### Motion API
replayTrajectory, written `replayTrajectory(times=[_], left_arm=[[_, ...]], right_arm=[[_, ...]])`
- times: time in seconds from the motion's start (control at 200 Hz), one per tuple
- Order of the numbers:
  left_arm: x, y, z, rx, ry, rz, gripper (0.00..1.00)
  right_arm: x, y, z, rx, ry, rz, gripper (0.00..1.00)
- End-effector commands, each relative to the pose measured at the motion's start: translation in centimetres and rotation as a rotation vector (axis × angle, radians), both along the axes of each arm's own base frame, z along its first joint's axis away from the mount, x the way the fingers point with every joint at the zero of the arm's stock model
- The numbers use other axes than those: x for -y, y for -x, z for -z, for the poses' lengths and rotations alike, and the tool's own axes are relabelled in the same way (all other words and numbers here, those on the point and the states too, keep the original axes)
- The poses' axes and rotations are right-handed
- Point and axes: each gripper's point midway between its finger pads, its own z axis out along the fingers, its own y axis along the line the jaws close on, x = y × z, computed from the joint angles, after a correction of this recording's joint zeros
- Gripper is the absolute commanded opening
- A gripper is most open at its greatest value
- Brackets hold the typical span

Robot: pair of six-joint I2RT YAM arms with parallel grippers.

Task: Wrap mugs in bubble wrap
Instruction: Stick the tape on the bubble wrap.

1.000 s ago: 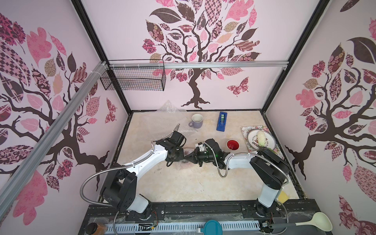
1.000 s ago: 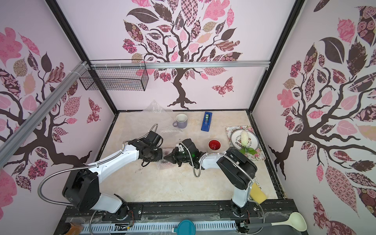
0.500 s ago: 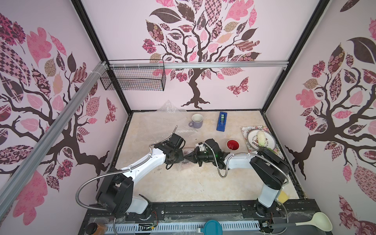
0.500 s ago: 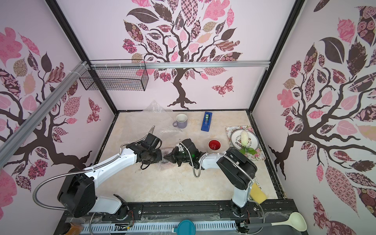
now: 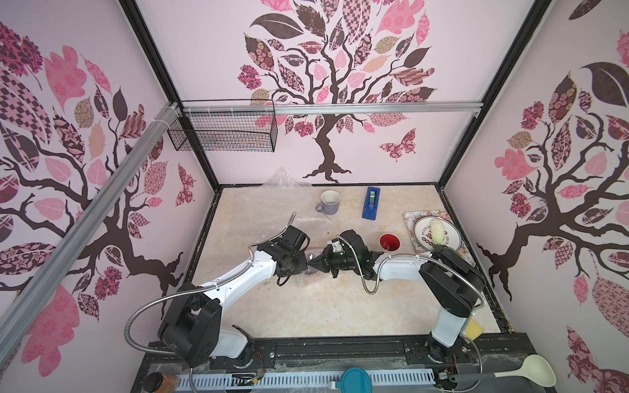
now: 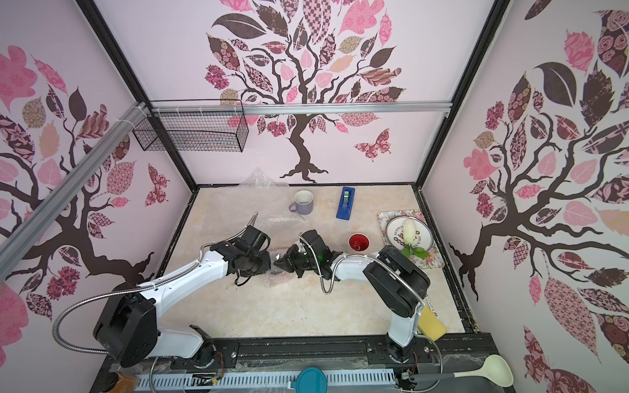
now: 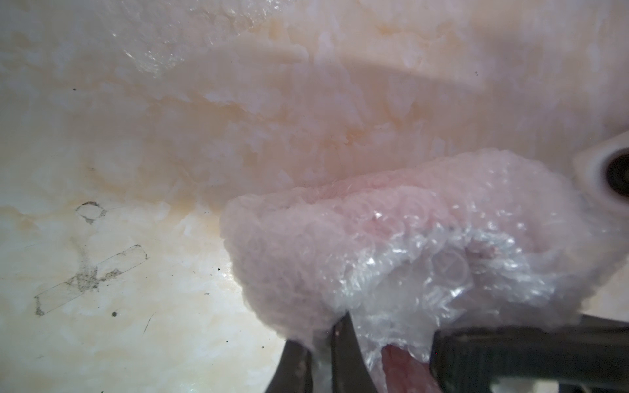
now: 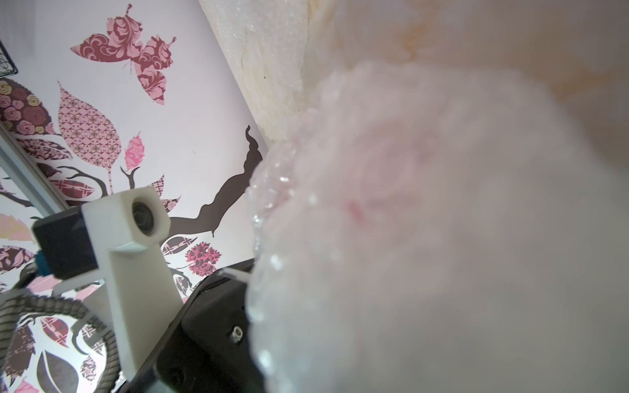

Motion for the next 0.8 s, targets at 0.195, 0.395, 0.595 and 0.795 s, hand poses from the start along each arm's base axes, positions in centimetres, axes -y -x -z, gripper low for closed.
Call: replayTrajectory(times=[0.195, 0.395, 0.595, 0.795], left_arm=[[1.8, -0.3, -1.6, 0.064, 0.125, 0.008, 0.00], [1.3, -0.2, -2.0, 0.061, 0.144, -0.007, 0.10], [0.0, 0.1, -3.5, 0.062, 0.143, -0.032, 0.31], [-1.2, -0.5, -6.4, 0.125, 0.117, -0.065, 0.35]], right_arm=[[2.2, -0.9, 6.2, -0.159, 0.211, 0.125, 0.00], [2.7, -0.6, 7.1, -0.181, 0.235, 0.129, 0.00], [2.5, -0.6, 7.1, -0.177, 0.236, 0.108, 0.00], [2.2, -0.7, 6.4, -0.154, 0.228, 0.093, 0.00]])
